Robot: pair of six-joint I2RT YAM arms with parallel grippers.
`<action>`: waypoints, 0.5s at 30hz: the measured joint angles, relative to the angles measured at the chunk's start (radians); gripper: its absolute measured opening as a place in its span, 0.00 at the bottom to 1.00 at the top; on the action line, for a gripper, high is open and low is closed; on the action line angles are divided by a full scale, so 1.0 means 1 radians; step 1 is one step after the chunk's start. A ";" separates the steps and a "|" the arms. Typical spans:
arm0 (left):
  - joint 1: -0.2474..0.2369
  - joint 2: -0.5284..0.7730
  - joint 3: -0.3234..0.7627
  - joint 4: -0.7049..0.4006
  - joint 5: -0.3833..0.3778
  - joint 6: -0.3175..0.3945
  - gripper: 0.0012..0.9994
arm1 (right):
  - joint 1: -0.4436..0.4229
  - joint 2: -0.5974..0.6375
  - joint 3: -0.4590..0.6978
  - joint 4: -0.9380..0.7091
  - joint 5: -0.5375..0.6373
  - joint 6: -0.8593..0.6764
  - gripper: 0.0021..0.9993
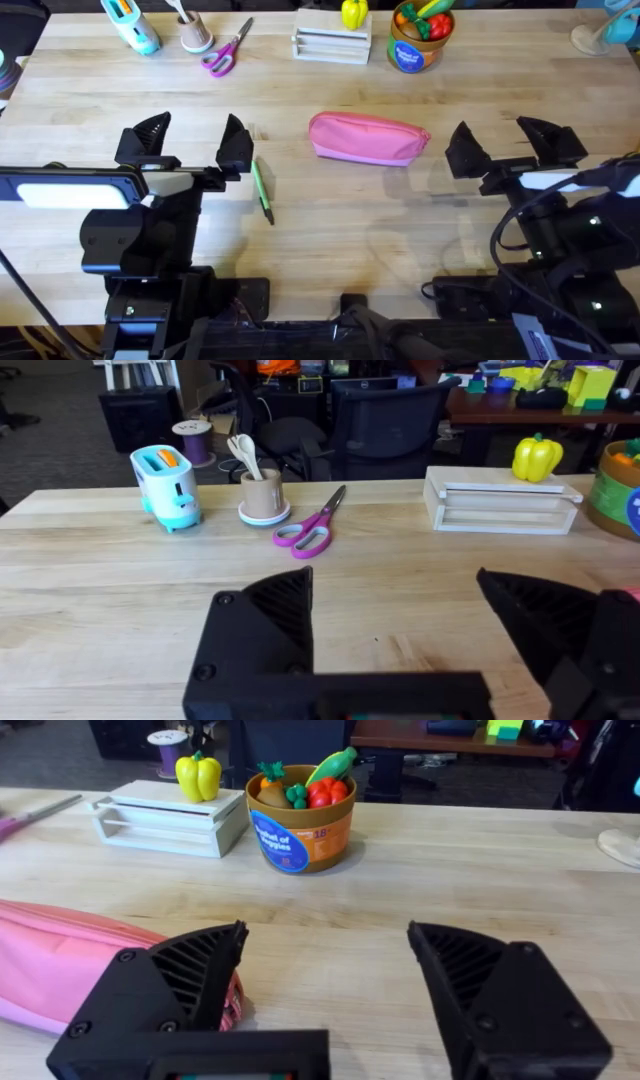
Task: Unzip the bag, pick up the pens from the table one at a time and place them inside, then zip the bag closed.
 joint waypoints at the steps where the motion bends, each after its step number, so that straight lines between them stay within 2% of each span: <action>1: 0.000 0.000 0.000 0.000 0.000 0.000 0.99 | 0.000 0.000 0.000 0.000 0.000 0.000 0.99; 15: 0.000 0.000 0.000 -0.025 0.008 0.005 0.99 | 0.000 0.000 0.001 -0.003 0.003 -0.001 0.99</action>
